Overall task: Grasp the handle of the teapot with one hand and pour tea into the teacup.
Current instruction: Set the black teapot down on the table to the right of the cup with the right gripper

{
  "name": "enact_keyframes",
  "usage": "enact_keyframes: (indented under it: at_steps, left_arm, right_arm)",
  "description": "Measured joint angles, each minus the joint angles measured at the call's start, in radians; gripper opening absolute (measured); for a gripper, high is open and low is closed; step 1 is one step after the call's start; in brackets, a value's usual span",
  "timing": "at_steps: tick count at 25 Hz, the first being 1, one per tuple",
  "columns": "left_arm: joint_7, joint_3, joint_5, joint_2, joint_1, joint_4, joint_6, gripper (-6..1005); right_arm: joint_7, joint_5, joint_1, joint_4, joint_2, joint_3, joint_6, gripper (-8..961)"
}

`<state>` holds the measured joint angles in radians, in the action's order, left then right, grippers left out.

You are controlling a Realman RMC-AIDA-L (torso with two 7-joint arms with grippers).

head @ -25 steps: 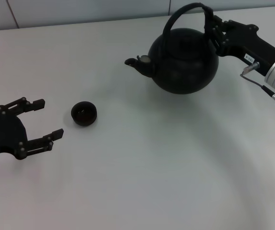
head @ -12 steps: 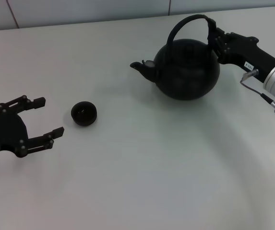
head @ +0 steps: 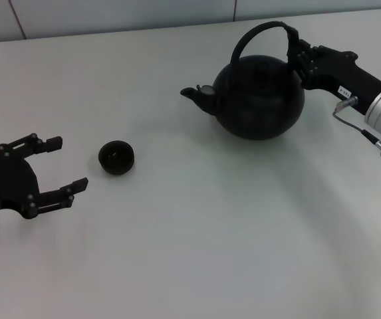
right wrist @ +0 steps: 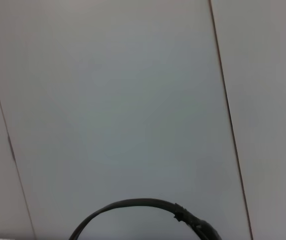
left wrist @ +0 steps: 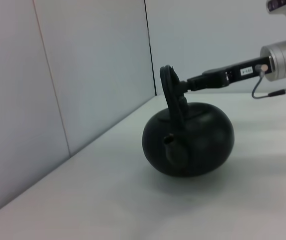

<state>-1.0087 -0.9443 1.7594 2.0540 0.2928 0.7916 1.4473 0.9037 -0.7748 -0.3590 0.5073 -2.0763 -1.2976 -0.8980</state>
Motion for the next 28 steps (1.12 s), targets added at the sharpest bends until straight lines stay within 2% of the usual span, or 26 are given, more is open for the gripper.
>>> enact_keyframes:
  at_steps: [12,23,28]
  left_arm:
    - [0.002,0.008,0.024,0.003,0.010,0.001,-0.003,813]
    - [0.002,0.009,0.023,0.004,0.011,0.002,-0.003,813]
    - [0.002,0.021,0.020,0.005,0.011,0.002,0.000,813]
  right_arm:
    - [0.007,-0.066,-0.009,0.004,0.001,-0.006,0.026,103]
    - [0.001,-0.068,0.020,0.046,-0.001,-0.010,0.020,500]
    - [0.004,-0.071,0.119,0.151,-0.004,-0.043,-0.011,541]
